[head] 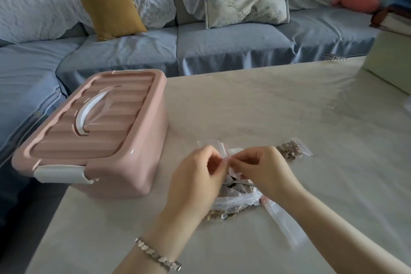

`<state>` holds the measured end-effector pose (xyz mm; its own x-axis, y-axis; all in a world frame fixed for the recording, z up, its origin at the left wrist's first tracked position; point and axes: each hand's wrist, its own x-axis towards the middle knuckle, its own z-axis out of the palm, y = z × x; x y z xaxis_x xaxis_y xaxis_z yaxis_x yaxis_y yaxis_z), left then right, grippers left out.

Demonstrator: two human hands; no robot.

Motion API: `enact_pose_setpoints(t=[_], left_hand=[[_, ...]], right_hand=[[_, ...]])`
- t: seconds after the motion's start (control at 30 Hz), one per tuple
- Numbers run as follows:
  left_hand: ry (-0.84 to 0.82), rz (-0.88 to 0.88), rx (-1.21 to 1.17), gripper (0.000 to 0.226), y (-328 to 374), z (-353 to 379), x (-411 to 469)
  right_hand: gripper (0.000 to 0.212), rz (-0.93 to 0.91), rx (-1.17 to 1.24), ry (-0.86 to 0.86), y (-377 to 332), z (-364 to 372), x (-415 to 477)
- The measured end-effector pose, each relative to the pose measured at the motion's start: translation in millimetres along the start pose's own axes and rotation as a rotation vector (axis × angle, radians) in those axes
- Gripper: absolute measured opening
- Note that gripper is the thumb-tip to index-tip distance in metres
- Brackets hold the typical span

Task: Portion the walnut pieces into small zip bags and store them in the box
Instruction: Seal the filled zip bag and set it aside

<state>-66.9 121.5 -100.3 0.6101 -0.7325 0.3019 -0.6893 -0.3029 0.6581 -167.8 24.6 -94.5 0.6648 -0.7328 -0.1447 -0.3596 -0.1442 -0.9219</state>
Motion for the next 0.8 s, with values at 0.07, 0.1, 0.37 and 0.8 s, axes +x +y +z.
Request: enact_pose_setpoints(t=[0.07, 0.1, 0.37, 0.8], left_hand=[[-0.094, -0.126, -0.078, 0.030, 5, 3, 0], [-0.102, -0.140, -0.093, 0.032, 7, 4, 1], [-0.157, -0.183, -0.111, 0.031, 4, 4, 1], [-0.494, -0.128, -0.503, 0.025, -9, -4, 1]], right_hand=[[0.020, -0.027, -0.024, 0.000, -2, 0, -2], [0.021, -0.046, -0.041, 0.009, -2, -1, -3], [0.020, -0.083, -0.140, -0.011, 2, -2, -11], [0.015, 0.049, 0.151, -0.310, 10, -18, -8]])
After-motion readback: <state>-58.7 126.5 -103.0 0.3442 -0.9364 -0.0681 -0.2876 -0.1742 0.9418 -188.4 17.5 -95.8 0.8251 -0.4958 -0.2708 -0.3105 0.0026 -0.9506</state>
